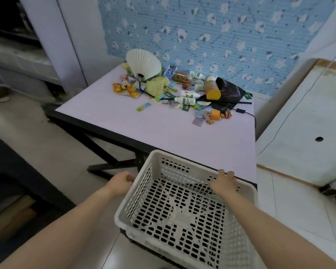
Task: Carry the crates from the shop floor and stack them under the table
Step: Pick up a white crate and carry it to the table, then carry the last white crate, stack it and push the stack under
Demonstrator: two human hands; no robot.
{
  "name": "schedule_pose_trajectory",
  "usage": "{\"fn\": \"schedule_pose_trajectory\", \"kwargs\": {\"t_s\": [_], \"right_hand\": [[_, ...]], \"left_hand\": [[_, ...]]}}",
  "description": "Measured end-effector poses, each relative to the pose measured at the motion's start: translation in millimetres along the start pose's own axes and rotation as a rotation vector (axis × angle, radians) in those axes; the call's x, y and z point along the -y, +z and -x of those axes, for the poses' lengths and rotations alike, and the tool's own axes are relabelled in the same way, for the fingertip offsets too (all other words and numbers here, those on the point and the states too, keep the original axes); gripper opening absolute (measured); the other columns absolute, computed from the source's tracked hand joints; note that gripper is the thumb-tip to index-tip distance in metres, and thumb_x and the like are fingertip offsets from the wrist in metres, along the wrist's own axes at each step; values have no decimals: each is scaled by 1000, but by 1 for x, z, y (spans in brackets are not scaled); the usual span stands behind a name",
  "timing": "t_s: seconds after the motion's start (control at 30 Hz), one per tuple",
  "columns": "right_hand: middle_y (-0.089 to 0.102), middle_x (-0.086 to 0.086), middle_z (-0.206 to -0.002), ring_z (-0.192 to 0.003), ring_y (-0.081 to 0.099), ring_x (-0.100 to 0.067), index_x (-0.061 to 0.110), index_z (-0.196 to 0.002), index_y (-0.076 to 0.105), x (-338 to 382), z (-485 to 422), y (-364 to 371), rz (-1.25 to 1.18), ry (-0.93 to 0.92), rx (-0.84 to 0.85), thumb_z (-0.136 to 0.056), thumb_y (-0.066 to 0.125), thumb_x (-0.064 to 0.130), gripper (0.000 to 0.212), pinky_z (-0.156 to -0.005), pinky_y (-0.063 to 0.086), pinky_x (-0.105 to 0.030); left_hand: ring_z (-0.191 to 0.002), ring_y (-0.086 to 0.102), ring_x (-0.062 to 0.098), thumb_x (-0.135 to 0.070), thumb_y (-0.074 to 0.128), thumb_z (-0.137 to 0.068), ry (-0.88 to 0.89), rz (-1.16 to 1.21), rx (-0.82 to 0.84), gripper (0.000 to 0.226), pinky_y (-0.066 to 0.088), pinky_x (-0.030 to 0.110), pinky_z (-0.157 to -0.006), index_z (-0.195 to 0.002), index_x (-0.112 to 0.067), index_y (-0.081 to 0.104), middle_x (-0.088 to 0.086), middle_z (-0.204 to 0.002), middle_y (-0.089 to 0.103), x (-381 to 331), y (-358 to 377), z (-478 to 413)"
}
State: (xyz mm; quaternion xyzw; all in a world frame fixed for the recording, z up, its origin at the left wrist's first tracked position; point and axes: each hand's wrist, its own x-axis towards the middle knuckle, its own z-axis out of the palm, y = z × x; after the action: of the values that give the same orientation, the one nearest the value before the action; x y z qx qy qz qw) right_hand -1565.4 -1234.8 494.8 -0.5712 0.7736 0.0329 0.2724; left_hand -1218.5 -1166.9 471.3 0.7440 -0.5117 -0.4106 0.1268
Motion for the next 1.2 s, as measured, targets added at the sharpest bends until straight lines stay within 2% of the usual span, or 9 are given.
{"fn": "schedule_pose_trajectory", "kwargs": {"t_s": [0.1, 0.2, 0.33, 0.43, 0.53, 0.67, 0.8, 0.97, 1.2], "right_hand": [[24, -17, -145, -134, 29, -38, 19, -146, 32, 73, 42, 16, -1, -197, 29, -88, 46, 25, 59, -110, 34, -42], [34, -14, -139, -127, 38, -33, 25, -142, 40, 157, 108, 46, 66, -544, 8, -87, 48, 28, 55, -105, 37, -39], [37, -7, -139, -129, 37, -27, 23, -139, 47, 270, 241, 122, 42, -967, 57, -91, 51, 29, 48, -107, 34, -33], [37, -2, -136, -128, 37, -23, 26, -137, 48, 338, 363, 186, 13, -1214, 184, -92, 49, 27, 45, -104, 36, -29], [35, 3, -134, -128, 32, -20, 29, -134, 50, 381, 483, 238, -41, -1375, 299, -91, 48, 26, 43, -103, 36, -29], [40, -1, -134, -128, 37, -22, 28, -131, 52, 413, 618, 284, -25, -1615, 458, -87, 51, 22, 45, -110, 35, -36], [42, 0, -133, -128, 36, -20, 30, -129, 54, 443, 722, 301, -83, -1789, 538, -85, 52, 19, 46, -104, 30, -28], [43, 2, -132, -129, 36, -19, 32, -126, 57, 486, 801, 317, -99, -1975, 644, -89, 54, 20, 39, -101, 27, -23], [40, 3, -136, -129, 35, -21, 35, -133, 49, 554, 839, 366, -49, -2143, 728, -90, 55, 21, 46, -101, 26, -23]], "left_hand": [[-117, 57, 19, -8, 52, -92, 31, 33, -115, 35, 44, 32, -103, -126, -12, 60, 7, -128, 60, 25, -42, 51], [-120, 54, 18, -15, 49, -96, 43, -44, -266, 34, 39, 22, -99, -129, -16, 58, 3, -130, 56, 69, -88, 117], [-117, 55, 17, -21, 49, -95, -23, -61, -503, 33, 40, 21, -91, -126, -24, 58, -1, -126, 55, 145, -144, 232], [-118, 55, 19, -20, 51, -91, -132, -80, -673, 37, 42, 27, -98, -127, -23, 57, 0, -130, 54, 213, -182, 334], [-118, 56, 27, -12, 53, -87, -239, -97, -856, 36, 42, 30, -100, -123, -15, 62, 8, -124, 60, 276, -213, 443], [-118, 55, 22, -25, 52, -93, -458, -116, -1108, 37, 41, 31, -96, -130, -28, 54, -1, -135, 51, 338, -236, 581], [-119, 55, 17, -27, 53, -93, -576, -64, -1268, 39, 40, 28, -98, -131, -30, 53, -4, -138, 50, 377, -249, 674], [-120, 52, 11, -24, 55, -91, -670, 92, -1451, 39, 34, 19, -91, -130, -31, 55, -7, -135, 53, 420, -249, 716], [-125, 49, 10, -22, 55, -91, -867, 235, -1614, 40, 32, 18, -100, -131, -26, 56, -5, -136, 54, 483, -249, 728]]}}
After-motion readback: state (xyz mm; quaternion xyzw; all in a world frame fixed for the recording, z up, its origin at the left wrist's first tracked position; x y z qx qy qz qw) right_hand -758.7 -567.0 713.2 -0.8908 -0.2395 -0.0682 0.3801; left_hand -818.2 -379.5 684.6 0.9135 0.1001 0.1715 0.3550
